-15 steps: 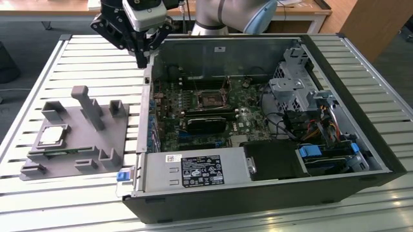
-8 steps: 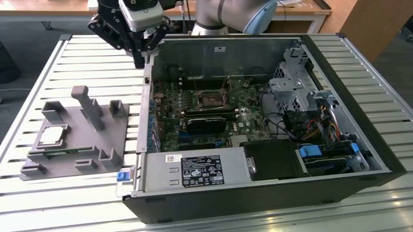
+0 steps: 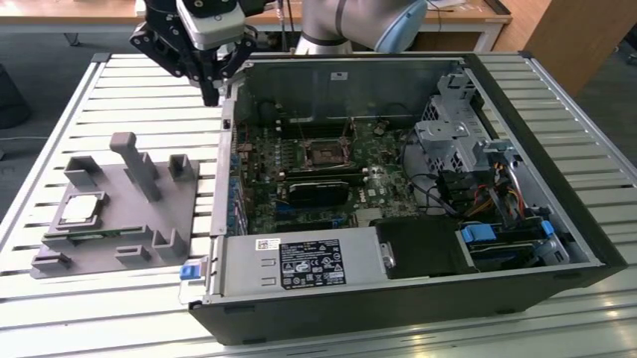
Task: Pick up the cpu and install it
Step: 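Reach for the cpu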
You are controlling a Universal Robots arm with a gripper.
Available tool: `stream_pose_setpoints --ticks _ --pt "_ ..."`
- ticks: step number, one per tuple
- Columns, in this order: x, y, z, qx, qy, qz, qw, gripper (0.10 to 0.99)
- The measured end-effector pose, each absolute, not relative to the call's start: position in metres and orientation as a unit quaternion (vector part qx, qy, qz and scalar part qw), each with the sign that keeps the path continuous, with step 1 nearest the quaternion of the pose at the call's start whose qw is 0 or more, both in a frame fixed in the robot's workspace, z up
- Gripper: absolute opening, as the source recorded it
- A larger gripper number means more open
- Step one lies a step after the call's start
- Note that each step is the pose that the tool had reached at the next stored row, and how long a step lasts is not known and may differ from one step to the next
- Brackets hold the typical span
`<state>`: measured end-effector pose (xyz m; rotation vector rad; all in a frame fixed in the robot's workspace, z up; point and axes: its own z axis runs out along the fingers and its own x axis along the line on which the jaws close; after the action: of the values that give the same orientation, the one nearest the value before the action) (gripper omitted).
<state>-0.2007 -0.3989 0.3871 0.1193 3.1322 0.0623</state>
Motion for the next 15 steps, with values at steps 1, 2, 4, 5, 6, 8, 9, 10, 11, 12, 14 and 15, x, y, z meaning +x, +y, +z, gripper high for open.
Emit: stream_pose_setpoints --ticks 1,2,4,5,6,8,9,10,11,12,14,15 --pt "-0.2013 -0.3988 0.387 0.038 0.999 0.02 0.003 0.106" --pt "-0.2018 -0.3989 0.3869 0.038 0.999 0.02 0.003 0.106" --pt "-0.2035 -0.3989 0.3867 0.038 0.999 0.02 0.002 0.106" --pt "-0.2041 -0.3989 0.3866 0.038 0.999 0.02 0.002 0.106" --pt "-0.2047 -0.3989 0.3865 0.038 0.999 0.02 0.002 0.106" --pt "-0.2058 -0.3989 0.3863 0.038 0.999 0.02 0.001 0.106" --pt "-0.2064 -0.3989 0.3862 0.038 0.999 0.02 0.001 0.106" --pt "-0.207 -0.3988 0.3861 0.038 0.999 0.02 0.001 0.106" --pt "-0.2076 -0.3989 0.386 0.038 0.999 0.02 0.001 0.106" --pt "-0.2083 -0.3989 0.3859 0.038 0.999 0.02 0.001 0.106" --pt "-0.2096 -0.3988 0.3857 0.038 0.999 0.02 0.0 0.106" --pt "-0.2104 -0.3989 0.3856 0.038 0.999 0.02 0.0 0.106"
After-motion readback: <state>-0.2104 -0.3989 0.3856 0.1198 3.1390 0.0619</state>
